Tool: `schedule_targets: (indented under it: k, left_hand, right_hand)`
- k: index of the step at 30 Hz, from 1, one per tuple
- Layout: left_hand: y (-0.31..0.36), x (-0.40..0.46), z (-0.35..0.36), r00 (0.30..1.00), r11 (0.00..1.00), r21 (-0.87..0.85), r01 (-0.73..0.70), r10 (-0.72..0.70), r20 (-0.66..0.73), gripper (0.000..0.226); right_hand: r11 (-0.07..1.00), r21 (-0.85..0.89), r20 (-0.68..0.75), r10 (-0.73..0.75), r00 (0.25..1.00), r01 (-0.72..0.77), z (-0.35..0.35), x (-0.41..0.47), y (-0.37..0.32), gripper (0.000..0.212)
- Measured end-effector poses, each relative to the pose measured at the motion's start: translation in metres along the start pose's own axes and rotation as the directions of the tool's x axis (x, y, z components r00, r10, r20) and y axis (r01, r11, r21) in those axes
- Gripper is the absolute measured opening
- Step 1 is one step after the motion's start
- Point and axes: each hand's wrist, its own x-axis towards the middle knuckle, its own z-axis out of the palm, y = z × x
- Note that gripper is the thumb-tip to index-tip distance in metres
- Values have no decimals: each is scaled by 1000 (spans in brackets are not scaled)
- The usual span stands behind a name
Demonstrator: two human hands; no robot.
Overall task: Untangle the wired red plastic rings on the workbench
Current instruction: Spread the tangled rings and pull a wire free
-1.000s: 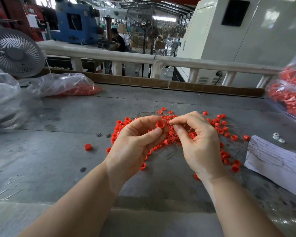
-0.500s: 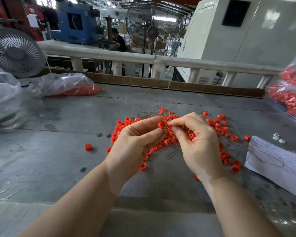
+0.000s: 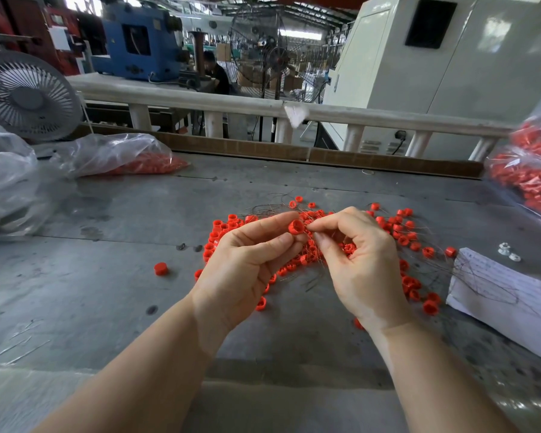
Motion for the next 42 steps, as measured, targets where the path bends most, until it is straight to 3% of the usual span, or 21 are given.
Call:
schedule_targets:
  k: [42]
  left_hand:
    - [0,1,1,1000,1000,-10,1,-2,-26,26]
  right_hand:
    - [999,-30,-17,-38,999,38,0,0,-2,9]
